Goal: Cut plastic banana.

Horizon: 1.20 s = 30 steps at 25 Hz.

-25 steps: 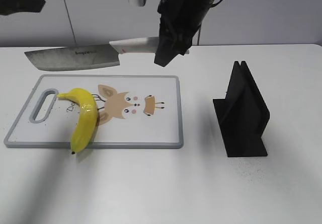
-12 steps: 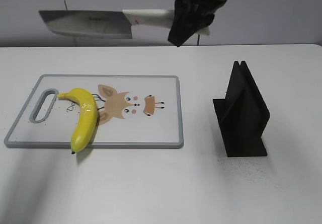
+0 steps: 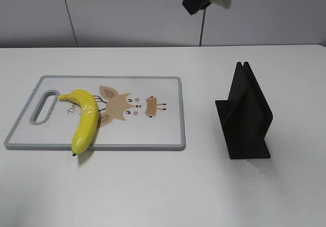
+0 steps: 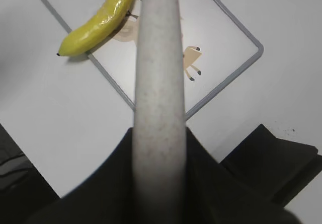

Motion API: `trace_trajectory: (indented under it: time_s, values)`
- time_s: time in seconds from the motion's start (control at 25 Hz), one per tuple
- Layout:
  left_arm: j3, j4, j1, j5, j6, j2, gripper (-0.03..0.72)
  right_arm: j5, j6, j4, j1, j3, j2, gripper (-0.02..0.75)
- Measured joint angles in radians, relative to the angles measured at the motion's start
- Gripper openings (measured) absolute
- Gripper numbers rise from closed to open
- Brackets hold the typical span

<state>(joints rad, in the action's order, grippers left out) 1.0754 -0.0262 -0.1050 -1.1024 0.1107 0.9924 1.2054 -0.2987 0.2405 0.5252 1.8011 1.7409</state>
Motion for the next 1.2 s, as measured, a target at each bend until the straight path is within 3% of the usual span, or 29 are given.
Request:
trace_trajectory:
  time_s: [0.24,0.52,1.2]
  values:
    - [-0.16,-0.013,0.0,0.014,-0.027,-0.235,0.588,0.001,0.097,0.0,0.0,-0.017,-0.058,0.182]
    - [-0.332,-0.014,0.0,0.014,-0.028,-0.501,0.587,-0.001,0.182,-0.031,0.0,-0.177,-0.17,0.182]
    - [-0.516,-0.005,0.0,-0.107,-0.069,-0.86,0.586,-0.207,0.418,-0.107,0.0,-0.673,-0.472,0.182]
